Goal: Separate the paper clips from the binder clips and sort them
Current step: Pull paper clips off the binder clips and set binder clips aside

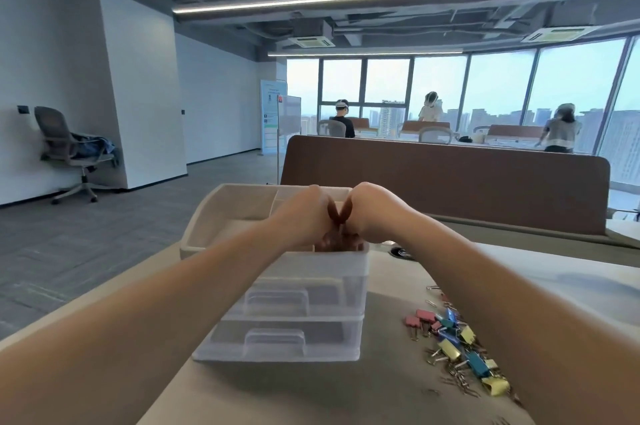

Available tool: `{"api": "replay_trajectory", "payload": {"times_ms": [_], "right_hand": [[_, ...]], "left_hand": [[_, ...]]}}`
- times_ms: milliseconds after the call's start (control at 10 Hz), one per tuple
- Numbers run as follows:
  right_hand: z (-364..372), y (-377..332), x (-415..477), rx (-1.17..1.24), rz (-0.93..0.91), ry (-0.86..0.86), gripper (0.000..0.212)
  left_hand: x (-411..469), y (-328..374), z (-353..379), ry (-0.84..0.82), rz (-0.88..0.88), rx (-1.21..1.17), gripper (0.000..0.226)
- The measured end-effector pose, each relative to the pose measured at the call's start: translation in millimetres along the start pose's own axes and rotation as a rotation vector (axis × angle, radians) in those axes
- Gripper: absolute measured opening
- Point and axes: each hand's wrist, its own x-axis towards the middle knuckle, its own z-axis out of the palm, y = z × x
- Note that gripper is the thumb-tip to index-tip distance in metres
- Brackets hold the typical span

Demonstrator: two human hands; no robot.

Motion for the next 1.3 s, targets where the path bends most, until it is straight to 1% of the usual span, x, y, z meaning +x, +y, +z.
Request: {"api": "replay_trajectory", "payload": {"times_ms": [200,300,400,500,600,700,800,900,1000,1100,1200,1300], "right_hand": [[1.8,0.6,-6.9,-0.070,-0.033,0.031,0.017],[-5.1,5.6,-22.6,-0.024,-0.070,0.124,0.014],[-11.6,23.1,-49.1,0.036,-0.050,0.205,0.012],[-11.5,50.5,-80.5,0.054,0.007,0.164,0.009],[-8.1,88.0,-118.4,0.001,0.078,0.100,0.006],[0.2,126.5,-151.8,-0.041,0.150,0.042,0.006],[12.4,162.4,-179.9,-0.065,0.244,-0.038,0.003],[23.9,187.0,-201.9,-0.076,0.313,-0.163,0.008],[30.4,198.8,-217.4,-0.119,0.366,-0.257,0.027],[36.4,202.4,-228.6,-0.137,0.382,-0.333,0.037],[46.5,201.6,-234.7,-0.138,0.407,-0.384,0.040],[53.9,200.4,-236.0,-0.154,0.395,-0.356,0.032]], "left_hand": [[-0.1,-3.7,-0.9,0.013,0.011,-0.062,0.020],[-4.9,-5.6,0.2,0.069,0.013,-0.150,0.012],[-19.3,7.4,7.1,0.122,0.085,-0.276,0.003],[-41.3,35.1,17.7,0.074,0.175,-0.327,0.008],[-55.4,69.5,46.7,-0.038,0.233,-0.358,0.008],[-61.8,98.2,89.0,-0.172,0.276,-0.327,0.007],[-62.5,119.7,133.1,-0.320,0.327,-0.178,0.006],[-60.6,128.7,166.6,-0.439,0.355,-0.075,0.011],[-61.5,133.1,184.2,-0.520,0.452,0.012,0.026],[-60.9,136.0,190.2,-0.595,0.502,0.050,0.045],[-61.2,139.3,196.0,-0.604,0.538,0.094,0.034],[-62.2,141.2,202.4,-0.610,0.536,0.120,0.028]]}}
